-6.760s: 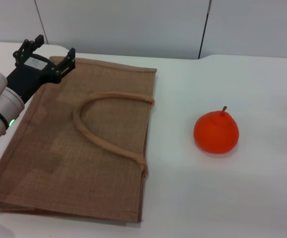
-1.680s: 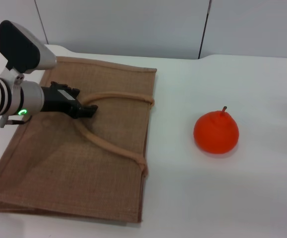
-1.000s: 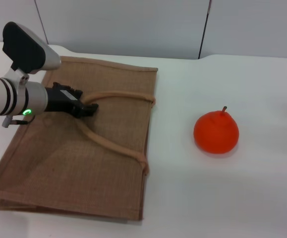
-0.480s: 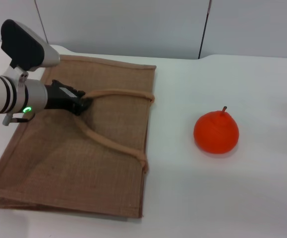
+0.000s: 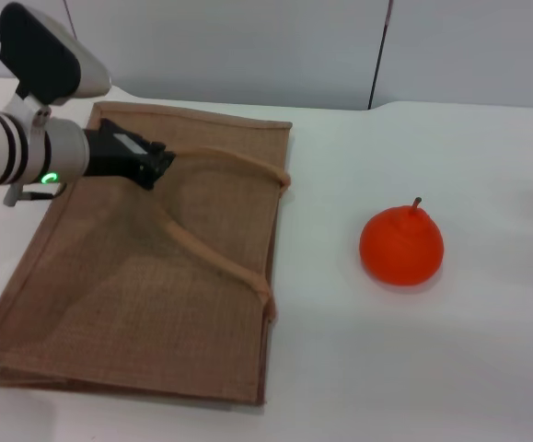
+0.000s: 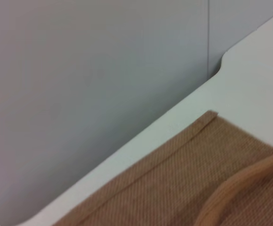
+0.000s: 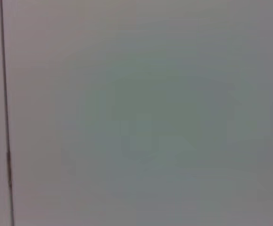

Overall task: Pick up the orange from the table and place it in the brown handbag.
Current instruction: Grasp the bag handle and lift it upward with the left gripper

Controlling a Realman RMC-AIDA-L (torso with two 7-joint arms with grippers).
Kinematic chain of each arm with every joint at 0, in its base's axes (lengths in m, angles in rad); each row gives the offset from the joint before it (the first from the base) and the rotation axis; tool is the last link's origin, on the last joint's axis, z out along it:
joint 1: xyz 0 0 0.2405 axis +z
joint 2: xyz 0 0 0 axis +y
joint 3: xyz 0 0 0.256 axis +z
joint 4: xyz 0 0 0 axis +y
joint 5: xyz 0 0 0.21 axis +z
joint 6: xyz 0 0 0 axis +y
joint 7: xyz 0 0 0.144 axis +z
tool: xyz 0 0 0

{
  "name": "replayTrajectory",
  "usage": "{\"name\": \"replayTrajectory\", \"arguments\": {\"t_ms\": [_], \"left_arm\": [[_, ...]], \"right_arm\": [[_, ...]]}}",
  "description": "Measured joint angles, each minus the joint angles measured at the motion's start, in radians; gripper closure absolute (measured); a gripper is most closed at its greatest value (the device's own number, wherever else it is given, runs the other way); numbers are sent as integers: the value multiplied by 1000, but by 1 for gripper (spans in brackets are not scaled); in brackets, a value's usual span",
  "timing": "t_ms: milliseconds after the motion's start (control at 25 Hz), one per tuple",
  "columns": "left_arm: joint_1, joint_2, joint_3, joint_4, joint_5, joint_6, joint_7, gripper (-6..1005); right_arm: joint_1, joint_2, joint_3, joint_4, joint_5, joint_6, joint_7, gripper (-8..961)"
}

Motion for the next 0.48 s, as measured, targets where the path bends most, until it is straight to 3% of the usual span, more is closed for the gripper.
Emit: {"name": "replayTrajectory", "arguments": {"t_ms": [240,480], "left_arm": [[41,2,-6,144,5,-102,-26,868],[94,1,-2,397,120,-207,-134,868]], "right_arm": [[-1,-1,-68,0,-1,-1,-2,61],[-5,-1,-155,0,-2,27,2,61]]}}
